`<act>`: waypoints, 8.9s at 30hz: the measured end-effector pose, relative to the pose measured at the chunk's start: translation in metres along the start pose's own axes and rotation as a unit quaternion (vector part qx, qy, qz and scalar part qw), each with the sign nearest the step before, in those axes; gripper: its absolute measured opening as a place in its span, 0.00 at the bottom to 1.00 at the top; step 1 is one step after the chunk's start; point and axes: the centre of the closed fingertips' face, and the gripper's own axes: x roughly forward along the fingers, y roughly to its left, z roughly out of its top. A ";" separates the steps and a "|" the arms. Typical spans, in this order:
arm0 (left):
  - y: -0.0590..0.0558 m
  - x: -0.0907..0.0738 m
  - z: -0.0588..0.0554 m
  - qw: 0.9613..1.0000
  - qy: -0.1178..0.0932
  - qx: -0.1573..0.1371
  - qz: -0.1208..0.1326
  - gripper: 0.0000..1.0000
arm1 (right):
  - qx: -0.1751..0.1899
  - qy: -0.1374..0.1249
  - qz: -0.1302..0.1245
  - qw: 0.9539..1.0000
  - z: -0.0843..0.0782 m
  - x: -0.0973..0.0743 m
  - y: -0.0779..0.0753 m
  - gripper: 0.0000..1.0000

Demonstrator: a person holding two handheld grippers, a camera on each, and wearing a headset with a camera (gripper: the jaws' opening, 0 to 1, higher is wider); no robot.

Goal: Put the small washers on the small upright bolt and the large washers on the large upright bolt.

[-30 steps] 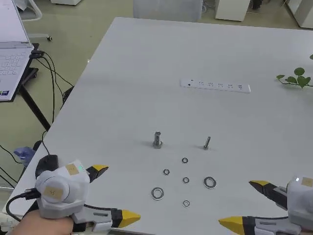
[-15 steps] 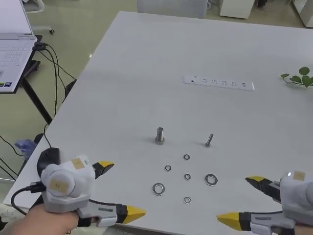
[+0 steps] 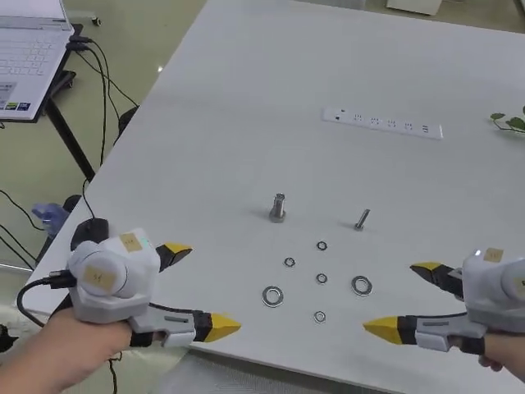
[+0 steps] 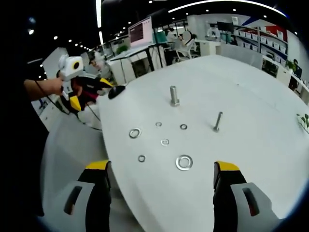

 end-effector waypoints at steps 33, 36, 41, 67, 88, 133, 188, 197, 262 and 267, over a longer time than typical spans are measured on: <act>-0.004 -0.002 -0.008 0.999 0.016 0.039 -0.030 0.87 | -0.101 0.133 0.005 0.986 -0.012 0.033 -0.018 0.63; -0.004 -0.002 -0.008 0.998 0.016 0.044 -0.035 0.88 | -0.106 0.138 0.004 0.985 -0.011 0.035 -0.019 0.62; -0.002 0.000 -0.008 0.998 0.018 0.050 -0.039 0.88 | -0.120 0.156 0.006 0.980 -0.014 0.039 -0.021 0.58; -0.004 0.008 -0.009 0.997 0.023 0.067 -0.039 0.87 | -0.209 0.236 0.041 0.948 -0.032 0.064 -0.028 0.42; 0.005 0.004 -0.003 0.998 0.015 0.048 -0.032 0.84 | -0.244 0.268 0.041 0.931 -0.035 0.070 -0.032 0.30; 0.000 -0.006 -0.010 0.999 0.013 0.048 -0.017 0.78 | -0.244 0.277 0.048 0.928 0.034 0.056 -0.024 0.21; 0.013 -0.007 -0.007 0.999 -0.001 0.044 -0.018 0.77 | -0.299 0.267 0.068 0.914 0.155 0.140 -0.030 0.22; 0.018 -0.007 -0.010 0.999 0.004 0.045 -0.018 0.80 | -0.308 0.276 0.069 0.908 0.155 0.155 -0.029 0.22; 0.018 -0.012 -0.017 0.999 0.015 0.041 -0.028 0.76 | -0.310 0.321 0.064 0.893 0.117 0.206 -0.038 0.22; 0.021 -0.012 -0.016 0.999 0.016 0.044 -0.025 0.76 | -0.307 0.323 0.064 0.893 0.114 0.209 -0.037 0.22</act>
